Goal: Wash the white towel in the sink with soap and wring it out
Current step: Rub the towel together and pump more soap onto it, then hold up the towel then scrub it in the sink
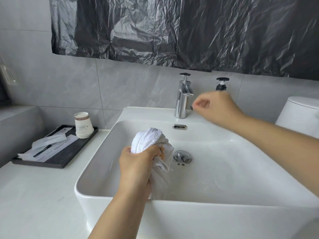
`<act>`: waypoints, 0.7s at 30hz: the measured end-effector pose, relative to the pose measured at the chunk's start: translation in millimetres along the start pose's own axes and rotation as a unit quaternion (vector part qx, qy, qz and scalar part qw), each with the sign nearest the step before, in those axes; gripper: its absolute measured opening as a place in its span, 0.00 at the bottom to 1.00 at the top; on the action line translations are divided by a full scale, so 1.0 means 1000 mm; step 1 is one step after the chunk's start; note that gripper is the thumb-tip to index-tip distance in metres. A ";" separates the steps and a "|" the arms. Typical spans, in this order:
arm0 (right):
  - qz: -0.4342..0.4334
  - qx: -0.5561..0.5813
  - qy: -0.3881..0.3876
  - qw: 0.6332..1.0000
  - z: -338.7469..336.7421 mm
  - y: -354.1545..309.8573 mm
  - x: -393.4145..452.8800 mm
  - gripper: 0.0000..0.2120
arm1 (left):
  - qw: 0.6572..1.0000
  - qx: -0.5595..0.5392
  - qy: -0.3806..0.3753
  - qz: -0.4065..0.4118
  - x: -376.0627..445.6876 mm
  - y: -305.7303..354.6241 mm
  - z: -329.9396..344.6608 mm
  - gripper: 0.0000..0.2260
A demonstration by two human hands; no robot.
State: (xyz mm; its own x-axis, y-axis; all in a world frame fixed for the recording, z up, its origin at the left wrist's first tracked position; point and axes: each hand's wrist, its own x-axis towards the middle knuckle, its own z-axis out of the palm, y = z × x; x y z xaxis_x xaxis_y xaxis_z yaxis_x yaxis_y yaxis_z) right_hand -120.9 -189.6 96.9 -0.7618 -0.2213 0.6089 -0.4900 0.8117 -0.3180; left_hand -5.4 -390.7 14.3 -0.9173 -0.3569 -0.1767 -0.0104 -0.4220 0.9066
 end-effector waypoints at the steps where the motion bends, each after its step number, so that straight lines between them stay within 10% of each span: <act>1: -0.004 -0.010 0.033 0.999 -0.005 -0.003 0.013 0.04 | 1.000 0.001 0.001 0.001 0.000 0.000 0.000 0.17; 21: -0.029 -0.239 0.062 0.969 -0.017 -0.031 0.115 0.10 | 1.000 0.003 -0.027 -0.005 -0.004 0.001 0.000 0.21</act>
State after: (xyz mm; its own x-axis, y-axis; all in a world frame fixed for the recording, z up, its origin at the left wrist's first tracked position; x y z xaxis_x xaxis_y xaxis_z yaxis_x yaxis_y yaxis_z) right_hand -186.2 -231.2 188.6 -0.6676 -0.2325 0.7073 -0.2566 0.9636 0.0746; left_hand -2.2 -390.0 16.0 -0.9373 -0.3068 -0.1656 -0.0224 -0.4211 0.9067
